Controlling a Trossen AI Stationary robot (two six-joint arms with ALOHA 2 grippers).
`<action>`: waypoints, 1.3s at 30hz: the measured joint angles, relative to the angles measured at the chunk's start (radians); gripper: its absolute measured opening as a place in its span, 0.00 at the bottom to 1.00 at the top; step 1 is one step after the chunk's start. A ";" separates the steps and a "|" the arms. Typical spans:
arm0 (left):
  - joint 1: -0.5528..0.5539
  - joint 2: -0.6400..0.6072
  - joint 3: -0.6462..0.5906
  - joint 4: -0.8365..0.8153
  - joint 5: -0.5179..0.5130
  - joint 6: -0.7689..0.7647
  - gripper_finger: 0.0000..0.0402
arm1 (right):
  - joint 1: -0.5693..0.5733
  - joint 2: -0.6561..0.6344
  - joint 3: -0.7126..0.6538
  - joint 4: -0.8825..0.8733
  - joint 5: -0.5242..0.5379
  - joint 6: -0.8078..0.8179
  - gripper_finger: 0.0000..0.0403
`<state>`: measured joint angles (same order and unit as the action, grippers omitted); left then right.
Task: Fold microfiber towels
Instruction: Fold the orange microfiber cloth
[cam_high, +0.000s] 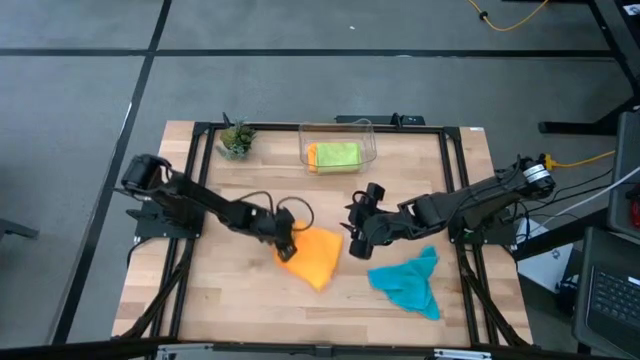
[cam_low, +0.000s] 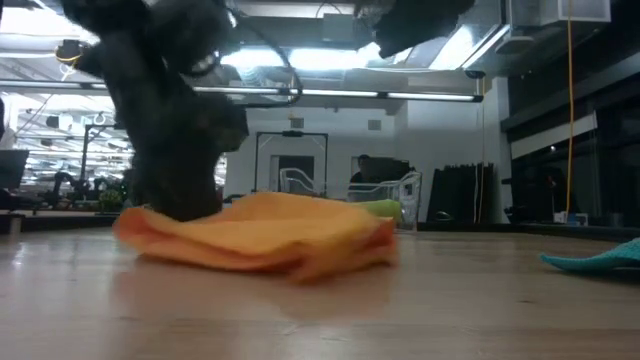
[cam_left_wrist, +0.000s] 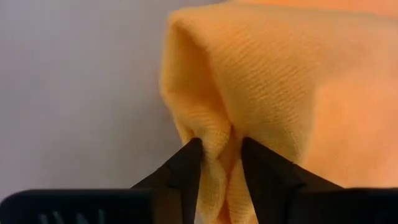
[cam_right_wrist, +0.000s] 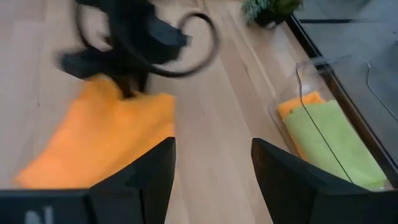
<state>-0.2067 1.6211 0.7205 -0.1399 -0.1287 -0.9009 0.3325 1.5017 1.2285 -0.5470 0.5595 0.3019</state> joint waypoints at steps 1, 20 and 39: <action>-0.020 0.001 0.021 -0.013 0.026 -0.026 0.27 | 0.000 0.000 0.000 -0.017 0.000 0.004 0.53; -0.171 -0.017 0.233 -0.057 -0.108 0.175 0.26 | 0.000 0.012 -0.350 0.382 -0.213 0.137 0.53; -0.255 0.213 0.235 0.025 0.004 -0.013 0.26 | -0.046 0.379 -0.332 0.601 -0.196 0.052 0.53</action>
<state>-0.4619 1.8344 0.9550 -0.1152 -0.1251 -0.9142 0.2860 1.8802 0.8965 0.0541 0.3634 0.3540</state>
